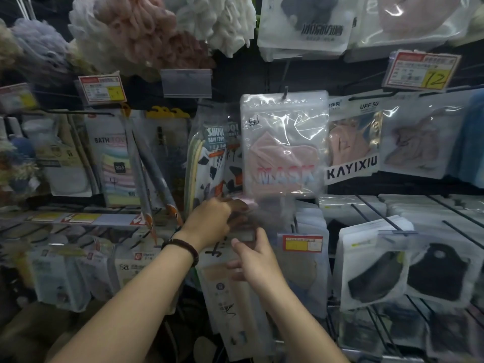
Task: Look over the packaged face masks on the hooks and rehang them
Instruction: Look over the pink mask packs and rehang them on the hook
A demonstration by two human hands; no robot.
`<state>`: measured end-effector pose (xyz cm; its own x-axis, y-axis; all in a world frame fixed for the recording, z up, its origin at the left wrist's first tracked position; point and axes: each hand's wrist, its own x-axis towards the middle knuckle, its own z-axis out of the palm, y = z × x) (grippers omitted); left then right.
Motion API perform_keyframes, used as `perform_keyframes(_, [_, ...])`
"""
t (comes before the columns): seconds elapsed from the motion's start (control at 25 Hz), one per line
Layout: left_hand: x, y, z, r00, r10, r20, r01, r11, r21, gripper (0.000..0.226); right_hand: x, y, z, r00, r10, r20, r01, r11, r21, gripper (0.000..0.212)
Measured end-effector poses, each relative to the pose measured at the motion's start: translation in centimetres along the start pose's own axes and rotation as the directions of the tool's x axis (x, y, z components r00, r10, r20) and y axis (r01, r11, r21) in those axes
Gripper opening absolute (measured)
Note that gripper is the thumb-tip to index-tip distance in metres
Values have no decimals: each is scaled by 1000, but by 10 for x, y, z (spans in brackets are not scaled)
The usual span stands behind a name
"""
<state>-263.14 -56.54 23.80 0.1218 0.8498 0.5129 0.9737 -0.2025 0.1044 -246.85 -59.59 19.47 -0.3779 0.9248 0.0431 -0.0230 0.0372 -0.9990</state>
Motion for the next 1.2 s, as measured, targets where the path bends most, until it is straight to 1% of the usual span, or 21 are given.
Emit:
perform_keyframes(0.08, [1, -2, -1, 997, 56, 52, -63, 989, 133, 38, -1, 1, 2, 1000, -9, -13, 9, 1000, 4, 38])
perform_keyframes(0.12, [2, -2, -2, 995, 78, 61, -87, 983, 161, 38, -1, 1, 2, 1000, -16, -19, 16, 1000, 11, 41])
perform_keyframes(0.24, [6, -6, -2, 994, 85, 68, -95, 982, 163, 34, -2, 0, 1, 999, -22, -26, 23, 999, 40, 56])
perform_keyframes(0.4, [9, -8, 1, 994, 78, 76, -88, 987, 133, 40, -4, -6, -1, 998, -37, -45, 40, 997, 59, 52])
perform_keyframes(0.48, [9, -9, 2, 994, 94, 64, -102, 985, 138, 40, -7, -7, -2, 999, -21, -45, 23, 998, 62, 60])
perform_keyframes(0.56, [8, -12, 7, 992, 122, 40, -128, 968, 215, 42, -10, -7, -3, 1000, 1, -31, 1, 998, 70, 71])
perform_keyframes(0.64, [7, -15, 12, 983, 185, 3, -174, 918, 356, 43, -11, -8, -3, 1000, 3, -23, -1, 997, 82, 76])
perform_keyframes(0.72, [6, -18, 14, 962, 263, -79, -210, 891, 403, 34, -12, -12, -3, 1000, 5, -14, -3, 997, 80, 73])
perform_keyframes(0.76, [6, -19, 13, 944, 301, -133, -228, 890, 396, 27, -12, -12, -2, 1000, 0, -16, 1, 997, 76, 69])
perform_keyframes(0.84, [1, -17, 9, 882, 385, -272, -267, 883, 386, 27, -11, -14, -1, 999, -23, -42, 28, 994, 109, 53])
perform_keyframes(0.88, [-3, -16, 8, 857, 413, -309, -285, 878, 385, 27, -11, -15, 0, 998, -32, -56, 40, 988, 148, 46])
perform_keyframes(0.96, [-16, -12, 4, 822, 445, -355, -330, 881, 339, 17, -6, -14, 0, 995, -46, -88, 67, 963, 261, 37])
perform_keyframes(1.04, [-31, -6, 1, 802, 453, -390, -380, 890, 253, 11, -3, -14, 3, 993, -20, -114, 62, 925, 375, 37])
perform_keyframes(1.08, [-40, -3, 1, 795, 455, -401, -393, 890, 232, 11, -2, -12, 7, 991, 2, -137, 52, 917, 394, 40])
perform_keyframes(1.16, [-55, 7, -1, 786, 462, -410, -409, 887, 215, 11, -1, -10, 16, 975, 34, -220, 40, 945, 325, 54])
perform_keyframes(1.2, [-62, 11, -2, 790, 457, -409, -409, 889, 204, 10, -1, -5, 19, 968, 42, -248, 36, 952, 304, 57])
